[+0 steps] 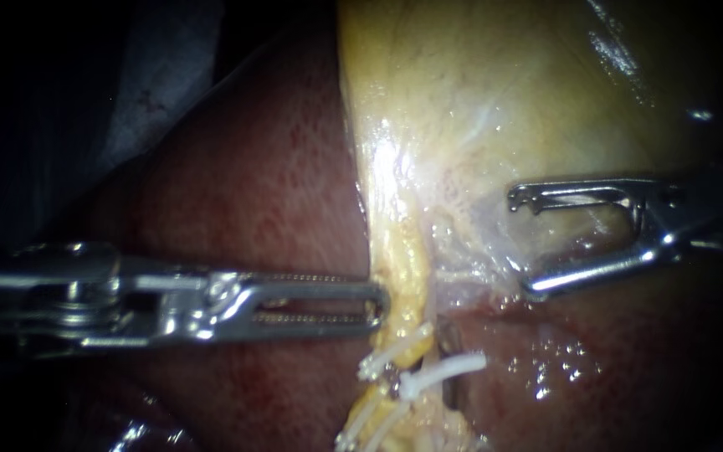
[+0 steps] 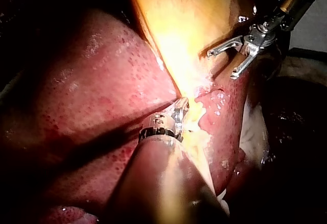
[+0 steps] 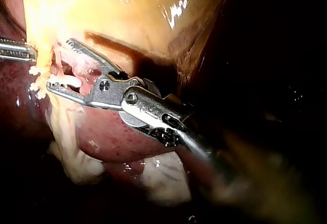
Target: Going back first clip right tube
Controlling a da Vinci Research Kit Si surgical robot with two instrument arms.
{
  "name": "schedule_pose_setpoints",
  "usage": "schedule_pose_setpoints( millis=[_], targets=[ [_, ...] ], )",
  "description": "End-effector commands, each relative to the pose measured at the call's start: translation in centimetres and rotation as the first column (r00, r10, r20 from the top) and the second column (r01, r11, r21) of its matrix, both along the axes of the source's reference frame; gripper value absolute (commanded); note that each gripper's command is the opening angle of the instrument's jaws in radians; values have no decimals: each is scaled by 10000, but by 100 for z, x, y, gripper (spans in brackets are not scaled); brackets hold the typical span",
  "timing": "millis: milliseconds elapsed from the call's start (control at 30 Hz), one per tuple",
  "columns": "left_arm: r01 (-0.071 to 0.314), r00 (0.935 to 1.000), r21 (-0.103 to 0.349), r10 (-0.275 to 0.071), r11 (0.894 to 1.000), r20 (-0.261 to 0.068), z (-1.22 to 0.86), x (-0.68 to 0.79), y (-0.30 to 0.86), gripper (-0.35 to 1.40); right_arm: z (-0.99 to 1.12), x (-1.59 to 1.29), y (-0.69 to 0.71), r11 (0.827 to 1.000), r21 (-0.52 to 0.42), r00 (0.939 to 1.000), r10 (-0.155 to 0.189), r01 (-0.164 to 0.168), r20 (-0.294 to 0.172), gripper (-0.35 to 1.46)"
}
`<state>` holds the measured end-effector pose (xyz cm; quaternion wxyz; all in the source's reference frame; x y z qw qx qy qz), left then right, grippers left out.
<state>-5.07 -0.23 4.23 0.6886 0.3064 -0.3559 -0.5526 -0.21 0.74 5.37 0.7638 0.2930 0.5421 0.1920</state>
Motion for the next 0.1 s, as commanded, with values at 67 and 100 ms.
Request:
schedule_pose_setpoints(
  millis=[67, 100],
  targets=[
    [0, 10000, 0, 0, 10000, 0, 0, 0, 0, -35, -1, -1, 0, 10000, 0, 10000, -2, 2, -2, 60],
    [0, 10000, 0, 0, 10000, -1, 0, 0, 0, -35, -1, -1, -1, 10000, 0, 10000, -2, 2, -2, 60]
  ],
)
